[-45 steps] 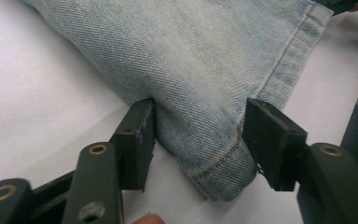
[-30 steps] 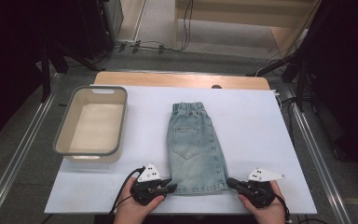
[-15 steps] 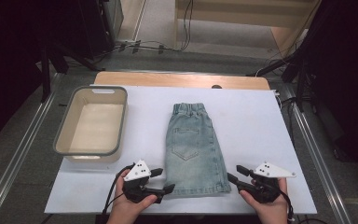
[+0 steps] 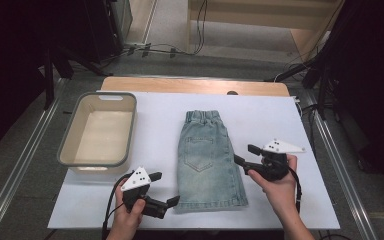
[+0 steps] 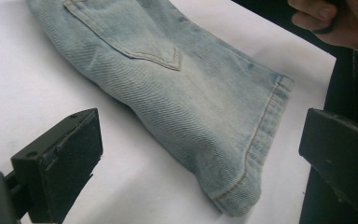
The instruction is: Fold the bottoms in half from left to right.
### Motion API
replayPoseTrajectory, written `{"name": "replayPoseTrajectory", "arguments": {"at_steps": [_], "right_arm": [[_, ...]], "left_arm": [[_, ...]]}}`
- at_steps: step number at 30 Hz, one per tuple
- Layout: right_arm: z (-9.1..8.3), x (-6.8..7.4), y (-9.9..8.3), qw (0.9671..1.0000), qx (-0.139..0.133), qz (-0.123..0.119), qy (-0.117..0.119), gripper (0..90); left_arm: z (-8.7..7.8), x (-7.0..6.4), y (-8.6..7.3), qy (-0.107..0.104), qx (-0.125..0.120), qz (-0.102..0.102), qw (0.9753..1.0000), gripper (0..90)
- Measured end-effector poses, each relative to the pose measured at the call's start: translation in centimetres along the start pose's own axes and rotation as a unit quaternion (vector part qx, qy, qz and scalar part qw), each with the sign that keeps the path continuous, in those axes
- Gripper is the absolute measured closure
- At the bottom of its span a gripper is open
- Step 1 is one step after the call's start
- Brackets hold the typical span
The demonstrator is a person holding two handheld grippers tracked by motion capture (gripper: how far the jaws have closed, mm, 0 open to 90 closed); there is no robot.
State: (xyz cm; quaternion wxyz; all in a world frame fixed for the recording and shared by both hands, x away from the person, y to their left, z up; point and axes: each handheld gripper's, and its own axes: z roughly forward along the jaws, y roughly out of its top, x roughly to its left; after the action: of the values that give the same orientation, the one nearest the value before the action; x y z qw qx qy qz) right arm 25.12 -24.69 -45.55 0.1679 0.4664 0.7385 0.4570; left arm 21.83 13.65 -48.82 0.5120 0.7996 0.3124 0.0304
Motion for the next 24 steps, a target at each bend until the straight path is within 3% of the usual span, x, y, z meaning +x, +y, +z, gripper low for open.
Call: {"name": "replayPoseTrajectory", "arguments": {"at_steps": [3,12,19,24], "right_arm": [[1.7,-0.9,1.1,0.9999,0.008,0.000,-0.008,30.6],[6.3,-3.1,3.9,0.9997,0.019,0.013,-0.003,31.9],[9.3,-4.8,5.2,0.9984,0.029,0.037,-0.032,37.9],[11.5,-5.3,4.9,0.9967,0.042,0.069,-0.007,45.2]], "left_arm": [[-0.2,0.2,0.0,0.008,0.000,0.002,1.0000,0.0],[-0.5,0.5,-0.4,0.017,0.003,0.007,0.9998,0.0],[-0.7,1.1,-0.8,0.028,0.006,-0.007,0.9996,0.0],[-0.6,1.3,-1.0,0.028,0.007,-0.014,0.9995,0.0]]}}
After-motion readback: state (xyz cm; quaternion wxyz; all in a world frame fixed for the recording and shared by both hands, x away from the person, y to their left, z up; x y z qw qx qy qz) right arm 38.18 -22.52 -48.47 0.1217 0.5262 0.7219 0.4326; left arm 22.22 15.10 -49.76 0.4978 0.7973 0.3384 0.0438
